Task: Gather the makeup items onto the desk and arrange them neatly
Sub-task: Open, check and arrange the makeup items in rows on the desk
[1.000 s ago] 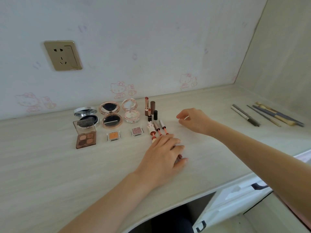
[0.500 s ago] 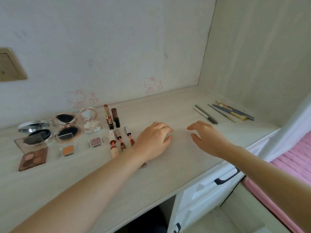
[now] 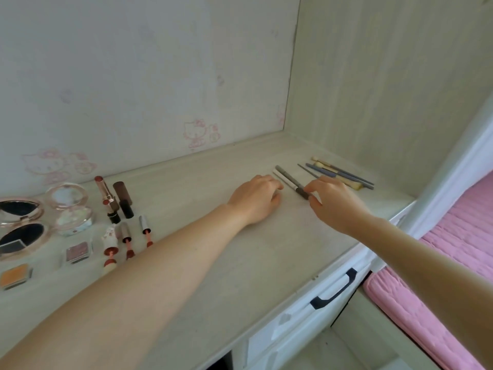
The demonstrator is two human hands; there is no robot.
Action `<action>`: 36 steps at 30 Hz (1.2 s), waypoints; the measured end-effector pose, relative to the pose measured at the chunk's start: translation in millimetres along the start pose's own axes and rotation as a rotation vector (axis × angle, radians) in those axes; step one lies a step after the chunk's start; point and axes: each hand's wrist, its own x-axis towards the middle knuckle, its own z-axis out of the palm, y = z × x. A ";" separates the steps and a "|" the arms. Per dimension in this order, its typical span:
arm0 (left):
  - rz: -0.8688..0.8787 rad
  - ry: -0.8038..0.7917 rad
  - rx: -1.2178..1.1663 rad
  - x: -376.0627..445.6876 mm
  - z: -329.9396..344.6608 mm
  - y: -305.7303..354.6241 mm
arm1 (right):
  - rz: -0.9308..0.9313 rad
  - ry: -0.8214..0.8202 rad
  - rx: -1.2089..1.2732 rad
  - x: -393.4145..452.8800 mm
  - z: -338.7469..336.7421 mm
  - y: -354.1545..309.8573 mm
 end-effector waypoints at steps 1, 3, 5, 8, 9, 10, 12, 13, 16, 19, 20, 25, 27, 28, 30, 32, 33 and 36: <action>0.001 0.010 -0.003 6.1 2.3 0.6 | 0.015 0.002 -0.011 4.1 0.3 1.3; 0.002 0.034 -0.015 16.5 6.8 2.2 | 0.043 0.008 -0.023 10.7 2.8 3.2; 0.026 0.055 0.003 25.8 11.1 3.1 | 0.061 0.022 -0.030 15.3 5.9 4.3; 0.085 0.064 0.088 37.9 15.8 0.0 | 0.036 0.038 -0.046 18.0 11.2 4.2; 0.099 0.061 0.119 41.3 17.1 -2.3 | 0.023 0.034 -0.050 18.2 12.9 4.0; 0.108 0.056 0.144 44.1 18.2 -4.6 | 0.012 0.027 -0.056 18.3 14.5 3.8; 0.129 0.057 0.170 47.6 18.8 -8.2 | 0.003 0.023 -0.068 18.8 17.7 3.6; 0.145 0.057 0.180 48.7 18.3 -9.2 | 0.000 0.033 -0.074 19.6 19.1 3.7; 0.186 0.045 0.196 48.8 15.0 -10.7 | 0.002 0.053 -0.097 21.6 22.4 3.4; 0.166 0.001 0.182 47.3 11.4 -12.4 | 0.021 0.047 -0.113 22.2 24.7 1.6; 0.153 -0.009 0.159 46.1 9.9 -12.7 | 0.028 0.048 -0.109 22.1 25.0 0.6; 0.164 0.023 0.176 31.0 -0.7 -12.6 | 0.021 0.070 -0.075 19.7 25.4 -5.0; 0.187 0.033 0.191 22.4 -7.1 -15.2 | 0.030 0.097 -0.012 17.9 23.2 -9.7; 0.180 0.040 0.176 17.3 -11.6 -15.7 | 0.044 0.109 0.031 17.1 21.5 -12.7; 0.136 0.048 0.102 6.2 -22.3 -15.4 | 0.061 0.131 0.124 15.8 17.4 -20.3; 0.078 0.056 0.016 -7.1 -33.7 -15.3 | 0.067 0.160 0.237 13.7 13.0 -29.5; 0.066 0.064 -0.021 -13.7 -39.0 -16.4 | 0.078 0.172 0.301 11.9 9.9 -35.3; 0.064 0.112 -0.105 -35.4 -51.7 -21.5 | 0.134 0.191 0.488 4.3 0.4 -54.8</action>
